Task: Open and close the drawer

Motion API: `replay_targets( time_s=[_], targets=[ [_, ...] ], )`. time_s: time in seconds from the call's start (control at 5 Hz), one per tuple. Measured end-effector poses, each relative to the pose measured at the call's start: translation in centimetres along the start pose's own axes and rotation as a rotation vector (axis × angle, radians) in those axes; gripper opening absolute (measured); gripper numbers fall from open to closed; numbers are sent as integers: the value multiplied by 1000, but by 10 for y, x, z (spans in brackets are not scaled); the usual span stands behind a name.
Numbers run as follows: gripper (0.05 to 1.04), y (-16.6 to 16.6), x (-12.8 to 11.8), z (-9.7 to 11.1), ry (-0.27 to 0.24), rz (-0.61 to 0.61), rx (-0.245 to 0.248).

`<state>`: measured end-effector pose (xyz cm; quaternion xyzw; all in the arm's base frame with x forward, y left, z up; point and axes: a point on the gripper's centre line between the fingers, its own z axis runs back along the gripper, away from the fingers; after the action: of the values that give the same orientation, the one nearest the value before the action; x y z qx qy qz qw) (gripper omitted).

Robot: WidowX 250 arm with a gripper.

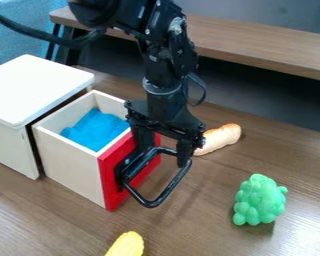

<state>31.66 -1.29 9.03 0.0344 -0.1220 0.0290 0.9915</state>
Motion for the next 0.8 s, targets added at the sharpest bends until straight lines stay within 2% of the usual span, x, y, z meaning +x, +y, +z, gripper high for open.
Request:
replay_targets(
  time_s=[0.4, 0.8],
  targets=[
    [999, 18, 4, 2, 27, -3, 35],
    [999, 63, -4, 2, 83, 50, 100]
  ],
)
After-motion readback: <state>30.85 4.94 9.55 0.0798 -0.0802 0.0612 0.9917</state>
